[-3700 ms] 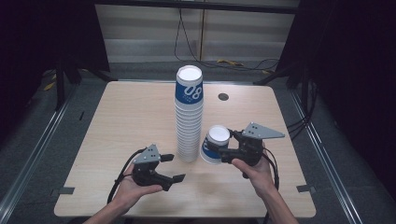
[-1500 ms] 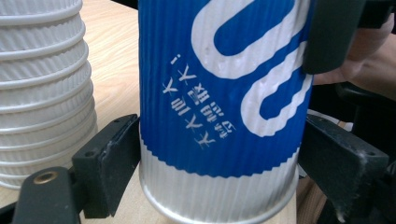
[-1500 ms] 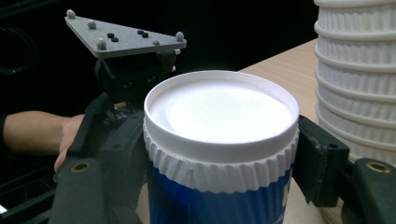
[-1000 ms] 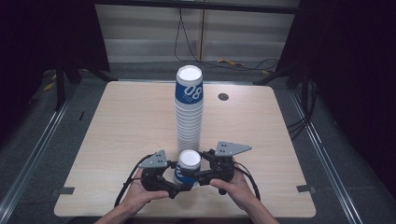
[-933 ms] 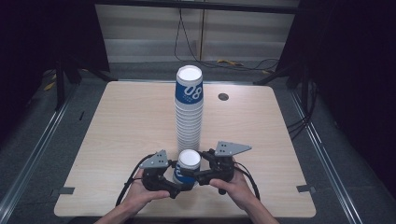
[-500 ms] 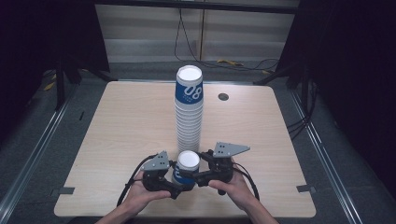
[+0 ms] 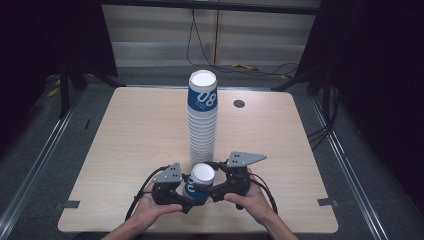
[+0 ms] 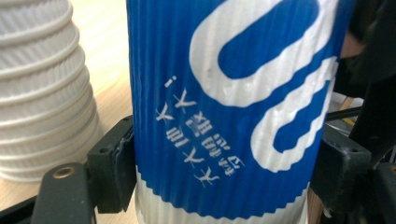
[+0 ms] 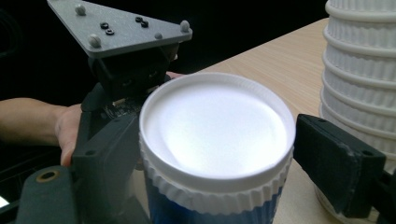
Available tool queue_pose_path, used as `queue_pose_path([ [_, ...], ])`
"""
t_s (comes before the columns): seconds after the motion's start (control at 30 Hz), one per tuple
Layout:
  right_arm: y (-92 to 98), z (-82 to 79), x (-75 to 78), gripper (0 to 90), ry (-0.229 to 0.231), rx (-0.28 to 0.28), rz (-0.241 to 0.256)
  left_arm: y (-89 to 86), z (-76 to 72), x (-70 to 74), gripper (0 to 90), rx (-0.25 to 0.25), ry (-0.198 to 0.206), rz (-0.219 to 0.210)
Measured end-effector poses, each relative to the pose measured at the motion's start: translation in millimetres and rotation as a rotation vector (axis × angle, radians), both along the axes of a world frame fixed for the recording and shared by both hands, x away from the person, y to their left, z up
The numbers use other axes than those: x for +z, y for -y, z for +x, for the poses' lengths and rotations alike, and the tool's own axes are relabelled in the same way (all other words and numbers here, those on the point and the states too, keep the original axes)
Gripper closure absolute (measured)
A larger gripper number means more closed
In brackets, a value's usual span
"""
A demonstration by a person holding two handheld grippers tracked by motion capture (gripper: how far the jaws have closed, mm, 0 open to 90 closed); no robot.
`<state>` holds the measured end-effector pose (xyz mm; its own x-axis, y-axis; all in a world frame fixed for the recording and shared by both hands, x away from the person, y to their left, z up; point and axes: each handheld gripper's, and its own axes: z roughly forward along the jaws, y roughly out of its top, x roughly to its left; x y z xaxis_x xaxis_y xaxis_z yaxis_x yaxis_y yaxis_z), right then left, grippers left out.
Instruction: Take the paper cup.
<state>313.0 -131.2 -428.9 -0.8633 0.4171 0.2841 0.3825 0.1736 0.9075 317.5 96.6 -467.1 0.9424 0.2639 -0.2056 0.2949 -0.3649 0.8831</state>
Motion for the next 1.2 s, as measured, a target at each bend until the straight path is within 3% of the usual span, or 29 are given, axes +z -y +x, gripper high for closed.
queue_pose_path([
  [0.27,6.8,1.5,2.1,14.8,-0.012,-0.008,0.006,-3.7,0.6,0.5,21.5,0.011,0.000,0.026],
  [0.47,14.4,0.7,8.0,14.9,0.000,-0.020,-0.006,-8.2,2.9,1.3,21.8,0.009,-0.027,0.050],
  [0.67,17.2,2.2,7.3,15.6,-0.010,-0.018,-0.035,-11.6,3.7,4.2,21.9,0.013,-0.012,0.070],
  [0.7,17.7,3.0,7.2,16.2,-0.028,-0.012,-0.033,-13.2,4.5,4.6,21.9,0.014,-0.012,0.077],
  [1.0,18.3,4.7,6.2,15.0,-0.044,-0.002,-0.078,-15.4,6.6,5.7,22.0,0.000,-0.034,0.120],
  [1.13,19.6,5.5,5.5,15.1,-0.050,0.005,-0.125,-15.4,7.7,5.6,22.1,0.004,-0.042,0.132],
  [1.2,18.8,5.8,4.8,15.1,-0.047,0.002,-0.150,-13.8,9.4,6.4,22.1,0.006,-0.052,0.163],
])
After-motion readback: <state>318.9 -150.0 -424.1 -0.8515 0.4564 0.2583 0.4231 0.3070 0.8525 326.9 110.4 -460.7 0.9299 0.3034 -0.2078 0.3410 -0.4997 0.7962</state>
